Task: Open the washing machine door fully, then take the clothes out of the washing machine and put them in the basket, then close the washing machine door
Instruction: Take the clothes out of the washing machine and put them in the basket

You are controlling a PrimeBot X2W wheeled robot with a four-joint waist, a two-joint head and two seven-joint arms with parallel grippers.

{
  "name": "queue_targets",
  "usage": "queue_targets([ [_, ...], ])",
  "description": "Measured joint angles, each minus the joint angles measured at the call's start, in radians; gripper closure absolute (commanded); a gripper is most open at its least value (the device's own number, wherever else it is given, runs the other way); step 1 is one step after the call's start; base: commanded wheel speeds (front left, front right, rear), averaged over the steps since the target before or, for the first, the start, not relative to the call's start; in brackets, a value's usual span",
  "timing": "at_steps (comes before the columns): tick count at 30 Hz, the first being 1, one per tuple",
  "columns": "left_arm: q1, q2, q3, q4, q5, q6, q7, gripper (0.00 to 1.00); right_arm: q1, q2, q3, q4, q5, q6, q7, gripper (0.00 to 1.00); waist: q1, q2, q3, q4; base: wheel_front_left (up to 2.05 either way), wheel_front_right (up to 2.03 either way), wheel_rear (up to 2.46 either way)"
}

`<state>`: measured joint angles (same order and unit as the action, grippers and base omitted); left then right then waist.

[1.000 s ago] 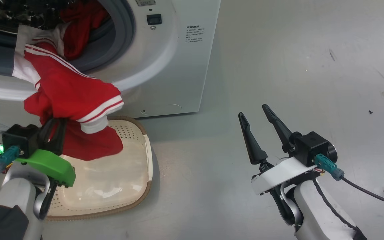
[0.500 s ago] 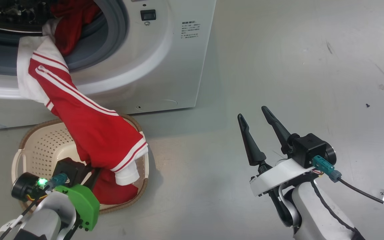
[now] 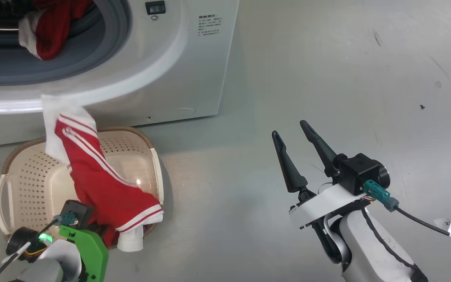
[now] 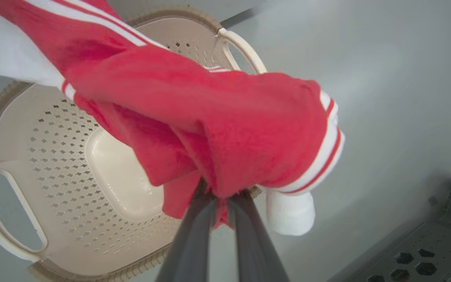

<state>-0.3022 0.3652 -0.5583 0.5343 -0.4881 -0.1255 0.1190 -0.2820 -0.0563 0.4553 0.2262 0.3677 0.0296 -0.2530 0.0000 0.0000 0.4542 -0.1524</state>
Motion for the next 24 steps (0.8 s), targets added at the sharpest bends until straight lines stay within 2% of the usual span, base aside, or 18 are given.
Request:
queue_targets([
  [13,-0.088,0.030,0.042,0.091,-0.028,0.000,0.012,1.00,-0.014,0.000,0.011,-0.008,0.000,-0.002,0.000,0.00,0.0000,0.0000,0.053,-0.040,0.00,0.00,0.00],
  [24,-0.157,0.028,0.087,0.171,-0.038,0.000,-0.018,1.00,-0.023,0.000,0.026,-0.018,0.000,-0.010,0.000,0.00,0.0000,0.0000,0.103,-0.067,0.00,0.00,0.00],
])
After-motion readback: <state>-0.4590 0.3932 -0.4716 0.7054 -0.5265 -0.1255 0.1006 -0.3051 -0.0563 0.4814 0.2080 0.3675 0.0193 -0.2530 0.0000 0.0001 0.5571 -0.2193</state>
